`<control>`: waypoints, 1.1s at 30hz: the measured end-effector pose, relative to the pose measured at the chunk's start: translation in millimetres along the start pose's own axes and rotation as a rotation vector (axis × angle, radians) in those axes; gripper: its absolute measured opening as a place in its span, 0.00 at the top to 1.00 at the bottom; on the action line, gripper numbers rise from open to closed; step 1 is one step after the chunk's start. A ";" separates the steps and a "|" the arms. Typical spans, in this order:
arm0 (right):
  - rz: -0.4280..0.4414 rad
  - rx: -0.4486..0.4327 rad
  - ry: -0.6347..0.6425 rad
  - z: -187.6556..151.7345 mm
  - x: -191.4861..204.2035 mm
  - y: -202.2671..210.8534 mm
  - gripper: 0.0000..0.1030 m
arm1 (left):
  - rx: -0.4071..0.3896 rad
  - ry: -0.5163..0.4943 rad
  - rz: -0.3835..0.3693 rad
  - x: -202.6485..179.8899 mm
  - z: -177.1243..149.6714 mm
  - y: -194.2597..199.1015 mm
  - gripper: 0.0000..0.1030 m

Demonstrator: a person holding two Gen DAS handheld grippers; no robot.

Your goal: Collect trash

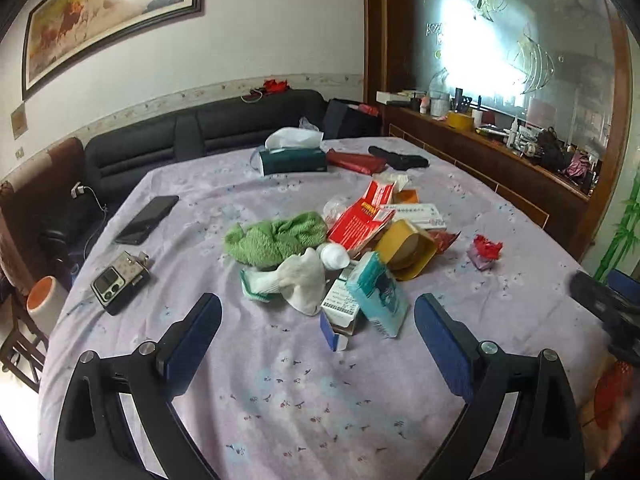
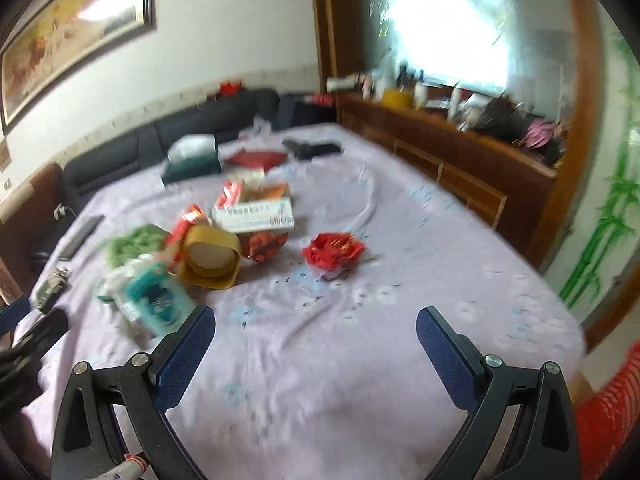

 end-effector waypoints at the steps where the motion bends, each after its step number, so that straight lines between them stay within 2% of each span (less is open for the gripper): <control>1: 0.010 -0.033 -0.013 -1.7 -0.8 18.8 0.01 | -0.003 0.001 -0.005 -1.2 1.3 3.7 0.07; 4: -0.024 -0.087 -0.027 -5.3 -1.5 50.8 0.00 | -0.019 0.005 -0.006 -3.7 5.6 16.8 0.07; 12: -0.023 -0.190 -0.028 -3.5 6.2 106.0 0.00 | -0.052 -0.005 -0.033 -8.6 7.6 45.1 0.07; 25: -0.126 -0.206 -0.040 -9.3 -4.2 124.7 0.00 | -0.050 -0.044 -0.085 -24.0 2.0 57.0 0.07; 33: -0.129 -0.212 -0.049 -10.9 -8.5 126.0 0.00 | -0.042 -0.051 -0.102 -26.6 0.8 56.1 0.07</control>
Point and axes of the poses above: each gripper's, at about its wrist camera, not at the fingertips, and y roughly against the way its jaws point, x to its left, z to its top, the point moved 8 cm from there along -y, roughly the way its jaws point, and after that the axes turned 12 degrees about y, right-handed, at the moved point
